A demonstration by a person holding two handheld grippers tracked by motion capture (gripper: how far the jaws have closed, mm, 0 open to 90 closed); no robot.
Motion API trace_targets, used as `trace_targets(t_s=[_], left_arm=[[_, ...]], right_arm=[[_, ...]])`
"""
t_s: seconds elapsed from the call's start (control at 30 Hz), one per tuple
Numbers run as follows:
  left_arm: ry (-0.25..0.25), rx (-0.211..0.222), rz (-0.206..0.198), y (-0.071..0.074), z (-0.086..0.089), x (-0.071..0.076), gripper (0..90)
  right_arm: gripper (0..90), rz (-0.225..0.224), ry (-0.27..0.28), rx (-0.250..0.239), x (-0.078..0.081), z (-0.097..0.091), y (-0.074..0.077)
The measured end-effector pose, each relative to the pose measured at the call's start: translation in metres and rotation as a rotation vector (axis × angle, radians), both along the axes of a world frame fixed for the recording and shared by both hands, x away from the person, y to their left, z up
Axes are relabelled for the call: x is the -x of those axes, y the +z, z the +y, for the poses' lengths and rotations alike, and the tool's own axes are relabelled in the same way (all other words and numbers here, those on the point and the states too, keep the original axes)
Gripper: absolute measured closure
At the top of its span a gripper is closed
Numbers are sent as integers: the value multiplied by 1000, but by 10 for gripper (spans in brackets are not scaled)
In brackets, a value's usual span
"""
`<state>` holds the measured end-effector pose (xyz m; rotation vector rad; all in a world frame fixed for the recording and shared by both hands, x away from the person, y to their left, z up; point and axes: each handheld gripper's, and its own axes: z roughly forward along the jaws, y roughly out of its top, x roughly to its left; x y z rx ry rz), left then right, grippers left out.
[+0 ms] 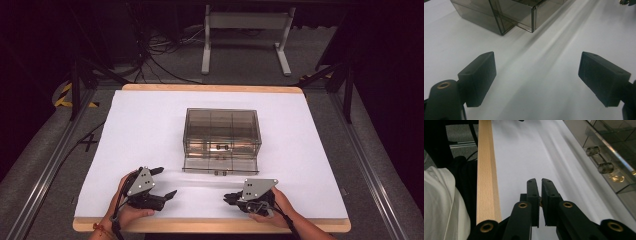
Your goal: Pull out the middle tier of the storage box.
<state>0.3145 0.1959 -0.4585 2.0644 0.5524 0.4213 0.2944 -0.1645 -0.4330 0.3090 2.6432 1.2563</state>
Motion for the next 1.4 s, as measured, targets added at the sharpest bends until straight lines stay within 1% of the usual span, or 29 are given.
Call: trace_targets(t_s=[0.2, 0.33, 0.6, 0.73, 1.0, 1.13, 1.4], left_arm=[[2, 2, 3, 0, 0, 0, 154], [3, 1, 3, 0, 0, 0, 153], [3, 4, 6, 0, 1, -1, 154], [5, 2, 5, 0, 1, -1, 154], [6, 4, 10, 0, 1, -1, 154], [10, 7, 13, 0, 1, -1, 154], [10, 6, 14, 0, 1, -2, 154]], right_arm=[[860, -10, -9, -19, -3, -3, 7], [860, -26, -16, -24, -4, -4, 12], [860, -63, -30, -37, -6, -6, 26], [861, -71, -32, -36, -7, -6, 31], [860, -90, -45, -54, -11, -8, 41], [860, -90, -59, -55, -13, -9, 45], [860, -96, -65, -64, -17, -10, 53]])
